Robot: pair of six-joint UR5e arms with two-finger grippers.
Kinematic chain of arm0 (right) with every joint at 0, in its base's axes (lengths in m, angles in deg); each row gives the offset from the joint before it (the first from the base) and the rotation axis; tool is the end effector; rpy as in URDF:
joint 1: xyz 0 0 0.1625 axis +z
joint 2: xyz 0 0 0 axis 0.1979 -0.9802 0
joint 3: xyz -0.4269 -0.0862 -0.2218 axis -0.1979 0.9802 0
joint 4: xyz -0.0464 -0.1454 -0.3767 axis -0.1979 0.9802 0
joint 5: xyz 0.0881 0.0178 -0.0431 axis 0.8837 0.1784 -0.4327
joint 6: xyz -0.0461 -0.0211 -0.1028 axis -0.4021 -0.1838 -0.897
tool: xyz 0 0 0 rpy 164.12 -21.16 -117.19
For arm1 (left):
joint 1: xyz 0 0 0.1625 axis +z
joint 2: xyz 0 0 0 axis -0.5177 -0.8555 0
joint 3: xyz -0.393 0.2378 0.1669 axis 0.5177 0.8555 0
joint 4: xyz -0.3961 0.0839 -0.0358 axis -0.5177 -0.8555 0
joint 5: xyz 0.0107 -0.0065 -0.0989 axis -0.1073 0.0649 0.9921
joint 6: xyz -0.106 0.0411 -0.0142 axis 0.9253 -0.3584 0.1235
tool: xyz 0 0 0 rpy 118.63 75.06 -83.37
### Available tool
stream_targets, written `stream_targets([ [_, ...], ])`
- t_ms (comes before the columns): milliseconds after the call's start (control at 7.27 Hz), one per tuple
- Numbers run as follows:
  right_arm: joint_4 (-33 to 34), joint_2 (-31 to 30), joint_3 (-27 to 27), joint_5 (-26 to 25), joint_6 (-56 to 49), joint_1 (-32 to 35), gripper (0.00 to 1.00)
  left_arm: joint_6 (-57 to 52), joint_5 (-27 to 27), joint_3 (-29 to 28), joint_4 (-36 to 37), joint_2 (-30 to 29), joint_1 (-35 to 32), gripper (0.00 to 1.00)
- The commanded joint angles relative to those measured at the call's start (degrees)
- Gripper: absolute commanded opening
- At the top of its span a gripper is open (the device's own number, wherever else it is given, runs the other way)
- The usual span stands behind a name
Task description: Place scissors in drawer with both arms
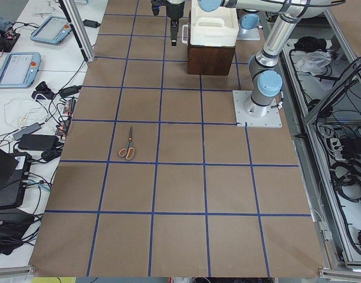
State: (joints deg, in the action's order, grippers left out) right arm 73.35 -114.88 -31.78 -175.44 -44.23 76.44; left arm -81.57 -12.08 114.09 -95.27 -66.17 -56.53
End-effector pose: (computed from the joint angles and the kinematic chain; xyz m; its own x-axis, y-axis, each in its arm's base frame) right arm 0.1119 -0.5092 0.5685 -0.9996 0.0150 0.0220 0.0143 0.9992 -0.0360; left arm -0.1108 -0.4574 0.5727 -0.9990 0.0201 -0.0392 0.0211 0.9994 -0.0270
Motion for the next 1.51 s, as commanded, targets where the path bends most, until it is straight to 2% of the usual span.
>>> stream_targets([
  [0, -1.0, 0.0, 0.1, 0.0, 0.0, 0.0, 1.00, 0.0, 0.0, 0.0, 0.0, 0.0, 0.0, 1.00],
  [412, 1.4, -0.8, 0.1, 1.0, 0.8, 0.1, 1.00, -6.0, -0.2, 0.1, 0.1, 0.5, 0.8, 0.98],
  [550, 2.2, -0.8, 0.0, 1.0, 0.9, 0.1, 1.00, -16.3, -0.1, 0.1, 1.4, 0.1, 2.0, 0.96],
  [688, 1.8, -0.4, -0.1, 0.2, 0.9, 0.1, 1.00, -20.9, 0.0, 0.1, 8.2, -1.4, 3.9, 0.98],
  [825, 2.5, -0.5, -1.0, 0.2, 1.9, 0.2, 1.00, -34.1, -0.1, 0.3, 9.6, -3.2, 6.2, 0.97],
  [962, 3.4, 0.0, -1.4, 0.3, 10.4, 0.3, 1.00, -47.1, -0.4, 1.3, 9.7, -5.4, 8.7, 0.97],
  [1100, 3.6, 1.6, -1.4, 0.3, 24.0, 0.7, 1.00, -58.1, -0.2, 2.6, 10.3, -7.8, 12.9, 0.97],
  [1238, 3.4, 3.0, -1.4, 0.2, 32.1, 0.8, 1.00, -69.2, -0.2, 3.6, 10.5, -11.1, 16.0, 0.94],
  [1375, 3.1, 4.5, -1.4, 0.3, 41.7, 2.0, 1.00, -78.5, -0.1, 3.7, 12.9, -13.6, 19.1, 0.93],
])
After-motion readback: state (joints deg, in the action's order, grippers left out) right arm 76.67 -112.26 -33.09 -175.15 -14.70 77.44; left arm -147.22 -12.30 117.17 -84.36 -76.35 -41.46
